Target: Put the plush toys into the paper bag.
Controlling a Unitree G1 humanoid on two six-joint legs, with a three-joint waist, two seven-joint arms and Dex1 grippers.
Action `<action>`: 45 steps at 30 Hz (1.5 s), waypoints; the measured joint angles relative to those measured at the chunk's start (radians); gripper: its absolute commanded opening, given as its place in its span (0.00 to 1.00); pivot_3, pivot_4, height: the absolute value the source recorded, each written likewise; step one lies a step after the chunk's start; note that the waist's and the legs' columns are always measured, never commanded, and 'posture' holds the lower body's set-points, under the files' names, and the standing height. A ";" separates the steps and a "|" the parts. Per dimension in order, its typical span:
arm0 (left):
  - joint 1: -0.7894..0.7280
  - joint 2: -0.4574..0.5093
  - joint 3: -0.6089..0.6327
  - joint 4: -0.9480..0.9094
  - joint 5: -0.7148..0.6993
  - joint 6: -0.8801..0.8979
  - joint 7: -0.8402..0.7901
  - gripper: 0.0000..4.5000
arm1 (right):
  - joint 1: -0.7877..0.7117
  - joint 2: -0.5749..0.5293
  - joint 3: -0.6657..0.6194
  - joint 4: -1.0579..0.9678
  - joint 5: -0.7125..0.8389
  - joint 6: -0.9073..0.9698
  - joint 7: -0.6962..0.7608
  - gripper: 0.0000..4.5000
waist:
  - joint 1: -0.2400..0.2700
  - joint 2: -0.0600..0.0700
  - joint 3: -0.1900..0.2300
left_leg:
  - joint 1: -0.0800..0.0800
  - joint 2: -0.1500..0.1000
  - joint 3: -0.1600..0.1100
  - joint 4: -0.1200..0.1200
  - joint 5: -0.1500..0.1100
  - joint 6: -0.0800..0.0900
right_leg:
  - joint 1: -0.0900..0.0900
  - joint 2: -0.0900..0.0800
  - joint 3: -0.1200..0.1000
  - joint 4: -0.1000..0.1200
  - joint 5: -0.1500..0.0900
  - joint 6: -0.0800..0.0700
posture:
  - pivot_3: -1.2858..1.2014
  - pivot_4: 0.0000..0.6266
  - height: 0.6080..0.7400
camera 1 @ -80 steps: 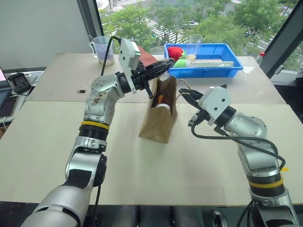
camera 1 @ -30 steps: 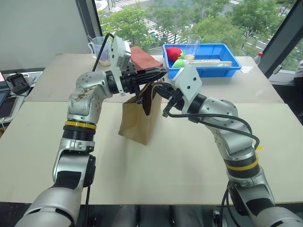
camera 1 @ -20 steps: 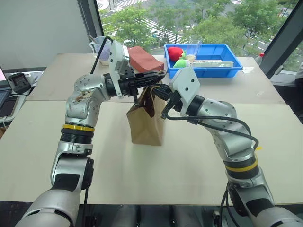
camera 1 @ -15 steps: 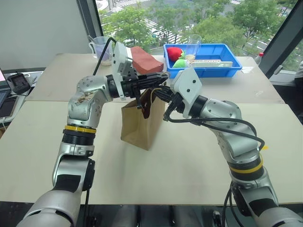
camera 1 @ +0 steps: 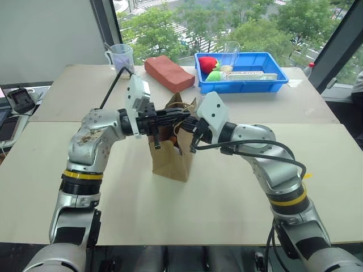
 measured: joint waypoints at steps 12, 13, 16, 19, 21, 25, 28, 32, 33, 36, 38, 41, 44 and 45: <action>0.082 0.060 0.065 -0.191 -0.119 0.168 0.164 0.89 | -0.048 -0.110 -0.047 0.074 0.060 -0.039 0.153 0.73 | 0.001 0.000 0.000 | 0.000 0.000 0.000 -0.001 0.000 0.000 | -0.001 0.001 0.000 -0.001 0.000 0.000 | 0.52 0.24 1.00; 0.099 0.084 0.078 -0.218 -0.137 0.187 0.167 0.99 | -0.055 -0.127 -0.058 0.074 0.067 -0.037 0.169 0.80 | 0.001 0.000 0.000 | 0.000 0.001 0.000 -0.002 0.000 0.000 | -0.001 0.001 0.000 -0.001 0.000 0.000 | 0.52 0.24 1.00; 0.136 0.144 0.116 -0.278 -0.181 0.231 0.177 1.00 | -0.063 -0.163 -0.082 0.074 0.098 -0.025 0.210 0.99 | 0.001 0.000 0.000 | 0.000 0.002 0.000 -0.002 0.000 0.000 | -0.001 0.001 0.000 -0.001 0.000 0.000 | 0.52 0.24 1.00; 0.185 0.206 0.167 -0.342 -0.239 0.297 0.198 1.00 | -0.079 -0.212 -0.096 0.063 0.141 0.005 0.265 0.99 | 0.001 0.000 0.000 | 0.000 0.002 0.000 -0.002 0.000 0.000 | -0.001 0.000 0.000 -0.002 0.000 0.000 | 0.52 0.24 1.00; 0.239 0.264 0.213 -0.398 -0.295 0.356 0.218 1.00 | -0.080 -0.266 -0.116 0.040 0.181 0.028 0.312 0.99 | 0.003 0.000 0.000 | 0.000 0.003 0.000 -0.002 0.000 0.000 | -0.001 0.000 0.000 -0.002 0.000 0.000 | 0.52 0.24 1.00; 0.337 0.331 0.269 -0.469 -0.355 0.412 0.226 1.00 | -0.084 -0.333 -0.157 0.014 0.250 0.075 0.371 0.99 | 0.006 0.001 0.000 | 0.000 0.003 0.000 -0.002 -0.001 0.000 | 0.000 0.000 0.000 -0.009 0.000 0.000 | 0.52 0.24 1.00; 0.379 0.336 0.289 -0.506 -0.391 0.416 0.255 1.00 | -0.092 -0.369 -0.167 0.012 0.279 0.091 0.400 0.99 | 0.008 0.001 0.001 | 0.000 0.003 0.000 -0.002 -0.001 0.000 | 0.002 0.000 0.000 -0.011 0.000 -0.001 | 0.52 0.24 1.00; 0.469 0.334 0.290 -0.578 -0.384 0.390 0.278 1.00 | -0.096 -0.414 -0.186 0.013 0.298 0.108 0.423 0.99 | 0.007 0.001 0.001 | 0.001 0.003 0.001 -0.003 -0.001 0.001 | 0.002 -0.001 0.000 -0.012 0.000 -0.001 | 0.52 0.24 1.00; 0.508 0.328 0.282 -0.594 -0.377 0.375 0.285 1.00 | -0.096 -0.430 -0.195 0.014 0.302 0.116 0.427 0.99 | 0.007 0.001 0.001 | 0.001 0.003 0.001 -0.004 -0.001 0.000 | 0.002 -0.001 0.001 -0.012 0.000 -0.001 | 0.52 0.24 1.00; 0.587 0.301 0.252 -0.622 -0.337 0.341 0.313 1.00 | -0.090 -0.470 -0.220 0.013 0.330 0.136 0.440 0.99 | 0.010 0.001 0.001 | 0.001 0.004 0.001 -0.006 -0.001 0.000 | 0.001 -0.001 0.000 -0.012 0.001 -0.001 | 0.52 0.24 1.00; 0.624 0.281 0.223 -0.633 -0.274 0.288 0.340 1.00 | -0.077 -0.492 -0.232 0.003 0.345 0.160 0.447 0.99 | 0.011 0.001 0.001 | 0.001 0.003 0.001 -0.008 -0.001 0.000 | 0.001 -0.001 0.001 -0.014 0.001 -0.002 | 0.52 0.24 1.00; 0.645 0.220 0.173 -0.633 -0.194 0.224 0.392 1.00 | -0.050 -0.519 -0.234 -0.018 0.374 0.181 0.459 0.99 | 0.013 0.001 0.001 | 0.001 0.003 0.001 -0.008 -0.001 0.000 | 0.002 -0.002 0.001 -0.015 0.001 -0.002 | 0.52 0.24 1.00; 0.653 0.170 0.142 -0.632 -0.134 0.159 0.429 1.00 | -0.031 -0.543 -0.234 -0.049 0.400 0.213 0.463 0.99 | 0.016 0.001 0.001 | 0.001 0.003 0.002 -0.008 -0.001 0.000 | 0.002 -0.002 0.001 -0.015 0.001 -0.002 | 0.52 0.24 1.00; 0.657 0.160 0.134 -0.629 -0.118 0.143 0.437 1.00 | -0.029 -0.551 -0.235 -0.060 0.411 0.220 0.465 0.99 | 0.017 0.001 0.001 | 0.001 0.004 0.002 -0.008 -0.001 0.000 | 0.002 -0.002 0.001 -0.015 0.001 -0.002 | 0.52 0.24 1.00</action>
